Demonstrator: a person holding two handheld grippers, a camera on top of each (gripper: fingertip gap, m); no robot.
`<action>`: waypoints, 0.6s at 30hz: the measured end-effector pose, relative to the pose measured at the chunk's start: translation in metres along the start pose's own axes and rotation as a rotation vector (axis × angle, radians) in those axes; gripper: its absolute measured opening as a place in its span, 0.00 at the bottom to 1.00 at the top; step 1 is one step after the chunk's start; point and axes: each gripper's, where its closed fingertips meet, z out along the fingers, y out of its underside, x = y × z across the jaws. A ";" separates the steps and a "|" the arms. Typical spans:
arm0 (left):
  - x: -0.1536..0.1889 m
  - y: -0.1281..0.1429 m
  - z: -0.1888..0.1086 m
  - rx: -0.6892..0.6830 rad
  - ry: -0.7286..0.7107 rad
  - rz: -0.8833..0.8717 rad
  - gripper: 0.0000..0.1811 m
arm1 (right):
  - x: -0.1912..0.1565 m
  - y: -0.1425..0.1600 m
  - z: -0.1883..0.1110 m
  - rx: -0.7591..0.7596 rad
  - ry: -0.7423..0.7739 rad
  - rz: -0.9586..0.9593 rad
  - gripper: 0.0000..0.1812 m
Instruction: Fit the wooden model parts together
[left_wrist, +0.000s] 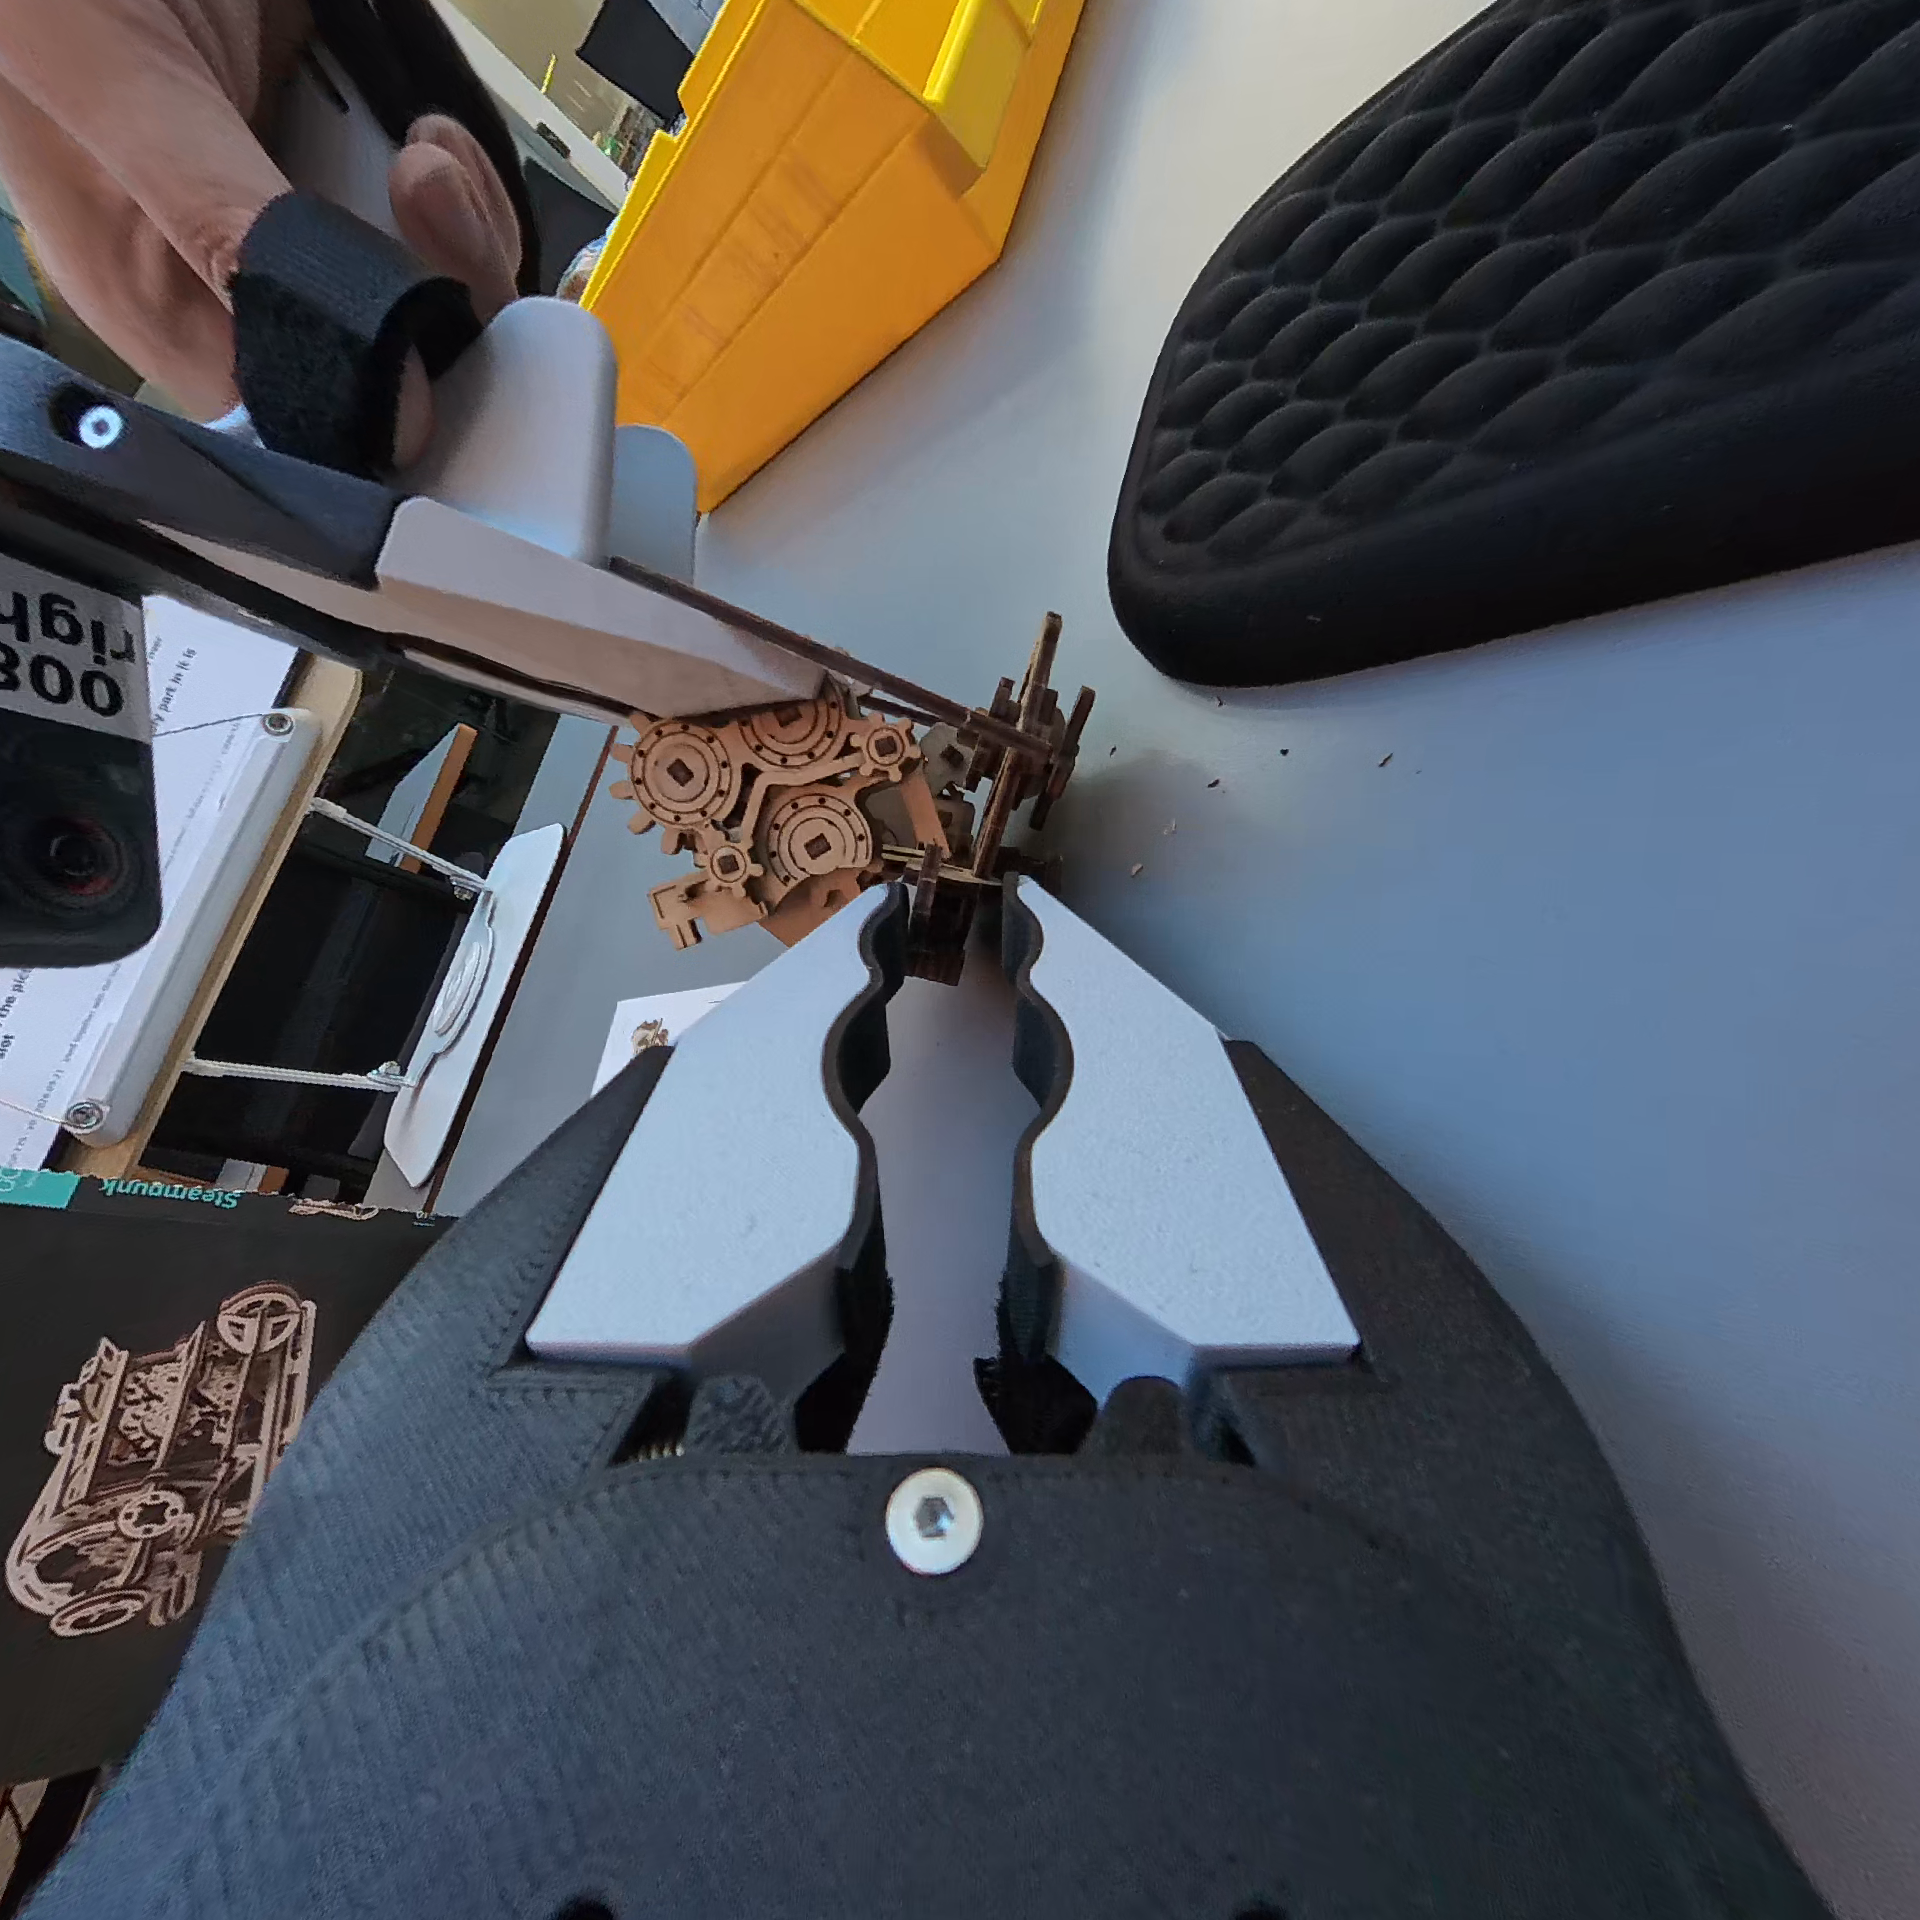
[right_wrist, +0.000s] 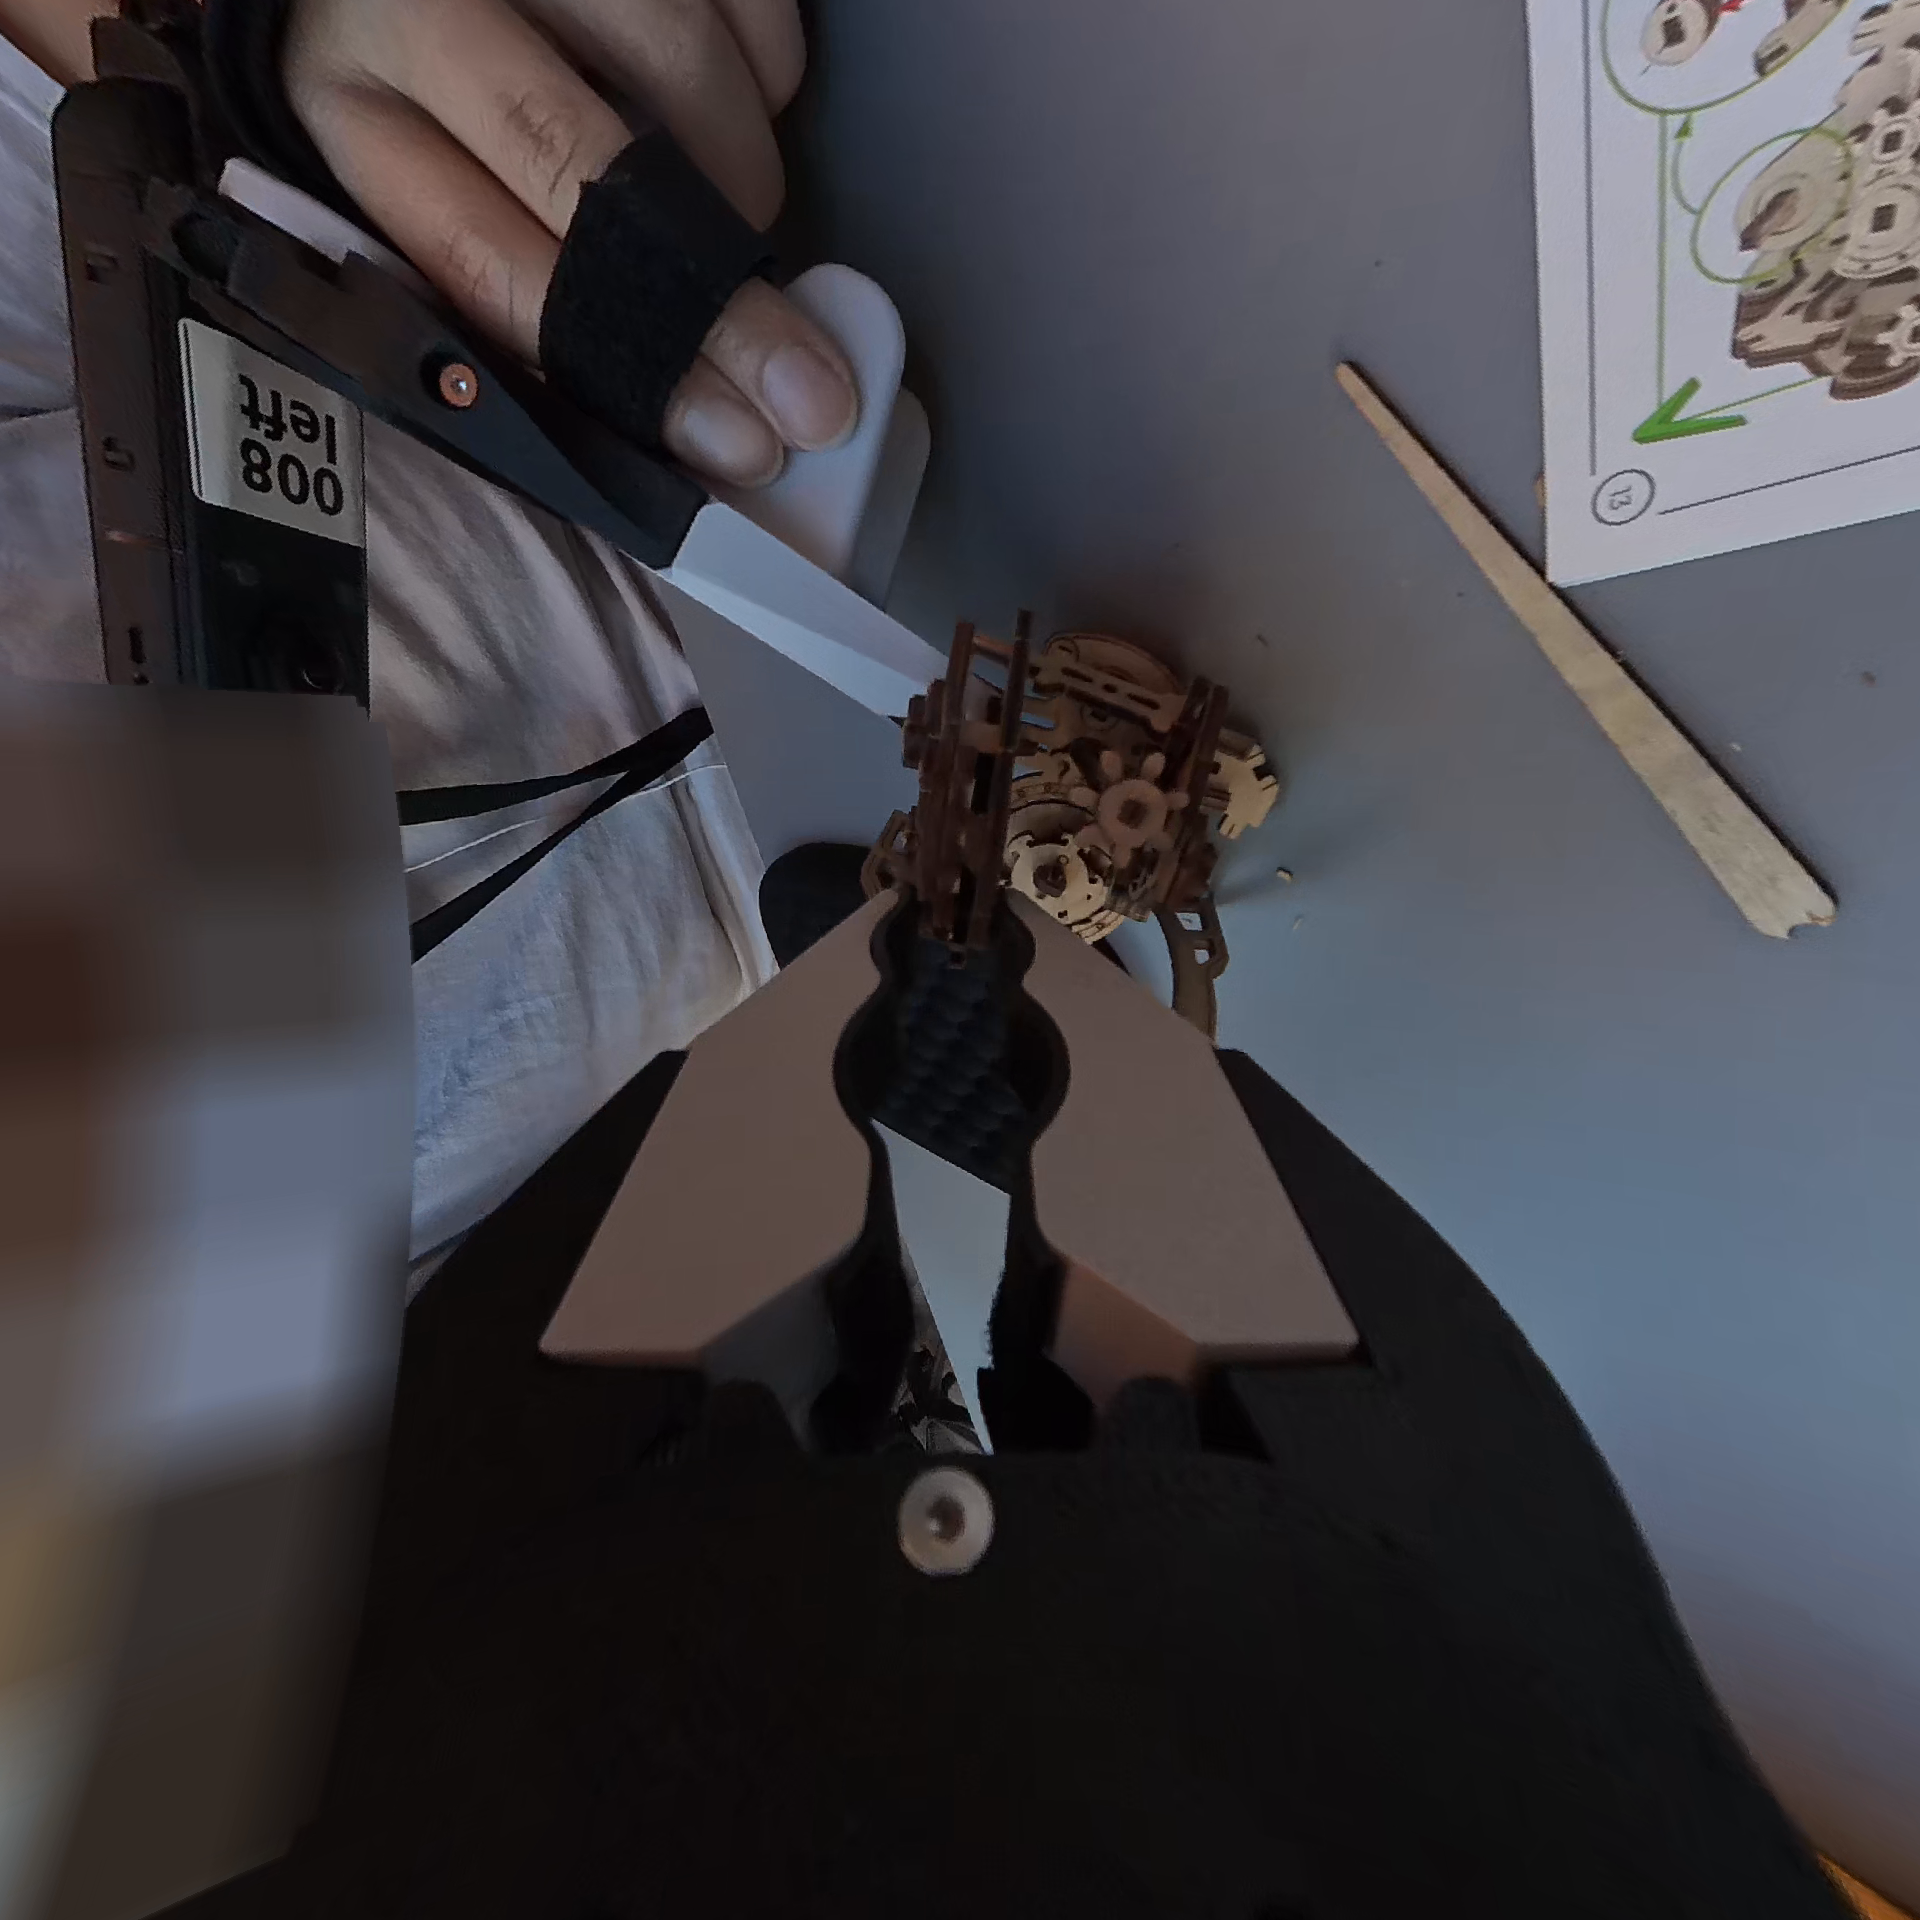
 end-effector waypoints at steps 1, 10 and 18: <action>0.000 0.000 0.000 0.001 0.000 0.003 0.09 | 0.001 0.001 0.000 -0.015 0.006 -0.013 0.06; 0.002 -0.002 -0.001 0.003 0.009 0.007 0.10 | 0.004 0.006 0.002 -0.088 0.006 -0.014 0.06; 0.006 -0.004 -0.007 -0.005 0.005 -0.018 0.21 | 0.001 0.008 0.006 -0.029 0.018 -0.031 0.06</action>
